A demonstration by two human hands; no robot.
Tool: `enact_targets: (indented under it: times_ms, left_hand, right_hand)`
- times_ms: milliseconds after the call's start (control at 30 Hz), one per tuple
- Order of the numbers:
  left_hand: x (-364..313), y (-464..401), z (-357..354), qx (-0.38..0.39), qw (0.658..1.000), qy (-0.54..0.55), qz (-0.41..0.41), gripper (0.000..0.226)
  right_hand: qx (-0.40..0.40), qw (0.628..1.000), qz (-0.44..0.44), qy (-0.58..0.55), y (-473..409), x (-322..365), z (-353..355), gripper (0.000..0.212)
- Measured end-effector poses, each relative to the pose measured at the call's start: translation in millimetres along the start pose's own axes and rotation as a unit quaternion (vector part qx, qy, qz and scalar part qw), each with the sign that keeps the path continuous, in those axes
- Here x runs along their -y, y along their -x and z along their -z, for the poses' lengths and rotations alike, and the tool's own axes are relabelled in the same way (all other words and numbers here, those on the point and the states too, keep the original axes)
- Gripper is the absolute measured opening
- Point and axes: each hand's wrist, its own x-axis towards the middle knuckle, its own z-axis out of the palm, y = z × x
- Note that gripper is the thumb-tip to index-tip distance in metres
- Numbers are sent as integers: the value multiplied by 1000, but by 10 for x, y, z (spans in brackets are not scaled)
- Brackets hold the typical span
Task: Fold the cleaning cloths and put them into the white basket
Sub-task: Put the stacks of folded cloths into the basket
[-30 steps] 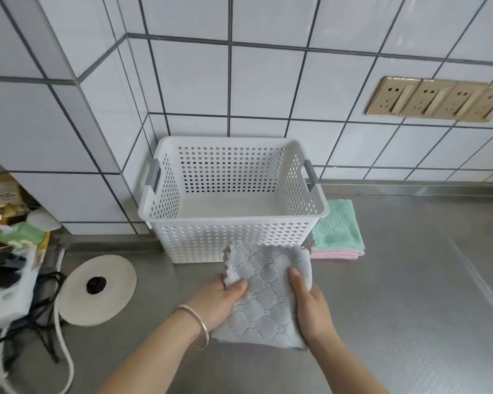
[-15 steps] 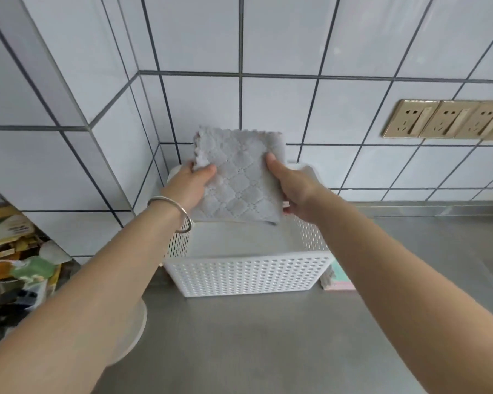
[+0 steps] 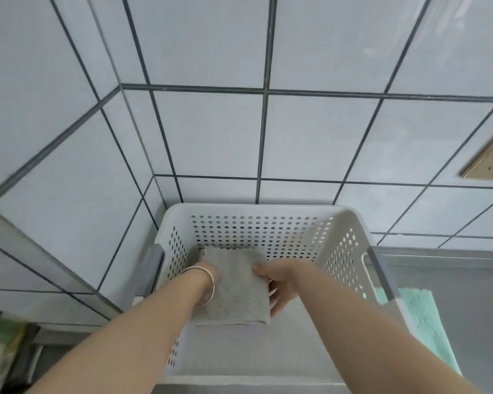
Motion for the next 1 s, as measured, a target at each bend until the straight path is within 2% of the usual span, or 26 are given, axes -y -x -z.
enact_targets:
  times_ms: [33, 67, 100, 167, 233, 300, 400, 433, 500, 533, 600, 633, 667, 700, 767, 833, 900, 967, 1000]
  left_hand:
    - [16, -130, -105, 31, 997, -71, -10, 42]
    - [48, -191, -96, -4, 994, -107, 3, 42]
    - [34, -223, -105, 20, 988, -149, 19, 42]
    - [46, -248, -127, 42, 956, -291, -9, 39]
    - [59, -267, -174, 32, 965, -261, 10, 35]
    - [85, -318, -210, 26, 969, -244, 4, 41]
    - [97, -312, -183, 37, 918, -391, -49, 42]
    - [61, -303, -174, 22, 927, -373, -39, 42]
    - [50, -340, -180, -67, 972, -222, -39, 45]
    - [69, -295, -174, -107, 974, -193, -41, 52]
    - [106, -239, -278, -183, 943, -251, -116, 73]
    - [113, -169, -351, -162, 932, -291, -146, 84]
    - [127, -121, -413, -111, 927, -316, -171, 96]
    - [136, -118, -469, -60, 926, -336, -164, 108]
    - [154, -241, -566, -7, 930, -341, -138, 120]
    - [196, -300, -588, 14, 927, -359, -112, 120]
    - [253, -352, -599, 8, 929, -352, -114, 109]
    - [268, -331, -555, -14, 936, -323, -137, 99]
    - [259, -301, -508, -18, 934, -324, -149, 103]
  right_hand:
    - [3, 1000, -4, -7, -58, 24, -19, 59]
    - [3, 1000, -7, -10, -111, 51, -35, 58]
    - [2, 1000, -12, -9, -151, 75, -62, 58]
    - [-3, 1000, -26, 9, -215, 110, -114, 58]
    - [-17, 999, -29, 31, -274, 119, -173, 59]
    - [-36, 998, -27, 43, -316, 114, -228, 59]
    - [-67, 996, -14, 62, -300, 128, -306, 62]
    - [-83, 993, -2, 85, -233, 138, -326, 63]
    - [-156, 975, 32, 158, -162, 173, -330, 60]
    - [-190, 958, 50, 210, -104, 199, -306, 54]
    - [-190, 935, 77, 291, -120, 228, -233, 33]
    - [-181, 929, 78, 314, -145, 233, -216, 19]
    - [-179, 920, 72, 340, -154, 218, -220, 15]
    - [-180, 914, 78, 356, -212, 206, -223, 21]
    - [-201, 904, 129, 354, -326, 174, -233, 29]
    - [-229, 924, 177, 250, -381, 150, -238, 22]
    - [-243, 923, 190, 229, -380, 109, -260, 26]
    - [-255, 894, 190, 314, -349, 130, -288, 31]
    - [-281, 860, 200, 376, -301, 160, -316, 32]
